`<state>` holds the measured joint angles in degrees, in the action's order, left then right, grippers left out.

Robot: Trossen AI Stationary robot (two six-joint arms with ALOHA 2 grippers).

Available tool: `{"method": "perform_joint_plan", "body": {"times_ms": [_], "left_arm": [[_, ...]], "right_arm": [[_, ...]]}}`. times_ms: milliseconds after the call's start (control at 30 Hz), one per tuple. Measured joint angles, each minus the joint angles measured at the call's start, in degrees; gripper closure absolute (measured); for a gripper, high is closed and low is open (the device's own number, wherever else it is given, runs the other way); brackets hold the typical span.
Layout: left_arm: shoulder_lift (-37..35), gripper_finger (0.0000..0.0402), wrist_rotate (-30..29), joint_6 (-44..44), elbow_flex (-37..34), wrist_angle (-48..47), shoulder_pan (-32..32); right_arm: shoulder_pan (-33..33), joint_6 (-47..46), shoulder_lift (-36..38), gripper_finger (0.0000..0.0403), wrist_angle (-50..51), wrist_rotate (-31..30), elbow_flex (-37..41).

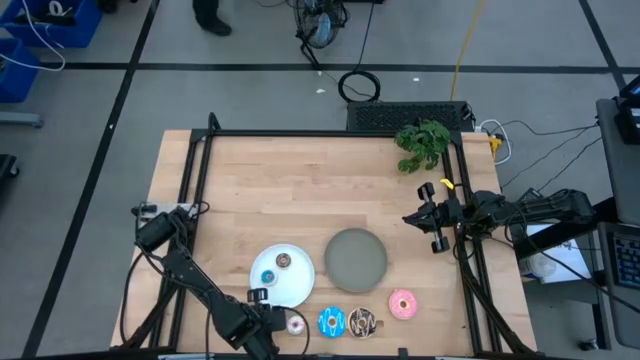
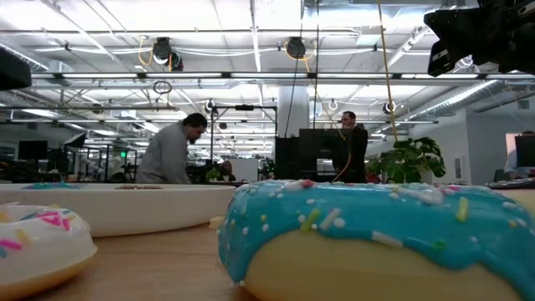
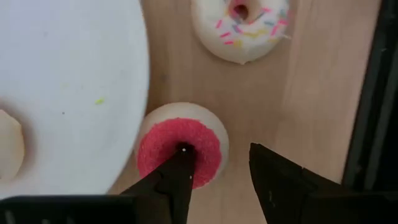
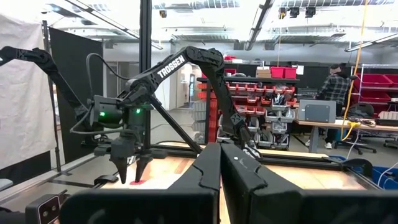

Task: Pick & Place donuts
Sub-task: Put the small orange donut on the white plate

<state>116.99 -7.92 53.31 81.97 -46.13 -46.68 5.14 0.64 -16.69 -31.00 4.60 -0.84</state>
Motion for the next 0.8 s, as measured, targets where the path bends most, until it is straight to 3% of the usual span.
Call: {"method": "perform_joint_plan", "body": {"times_ms": [533, 633, 800], "left_arm": [[-0.38, 0.0249, -0.98, 1.23, -5.57, 7.52, 0.58], [-0.33, 0.028, -1.14, 2.36, -6.05, 7.38, 0.66], [-0.23, 0.037, -1.07, 1.87, -6.17, 7.39, 0.93]], "right_arm": [[-0.02, 0.02, 0.0, 0.0403, -0.02, 0.0, 0.0], [0.0, 0.01, 0.01, 0.0403, -0.02, 0.0, 0.0], [-0.01, 0.02, 0.02, 0.0403, -0.02, 0.0, 0.0]]}}
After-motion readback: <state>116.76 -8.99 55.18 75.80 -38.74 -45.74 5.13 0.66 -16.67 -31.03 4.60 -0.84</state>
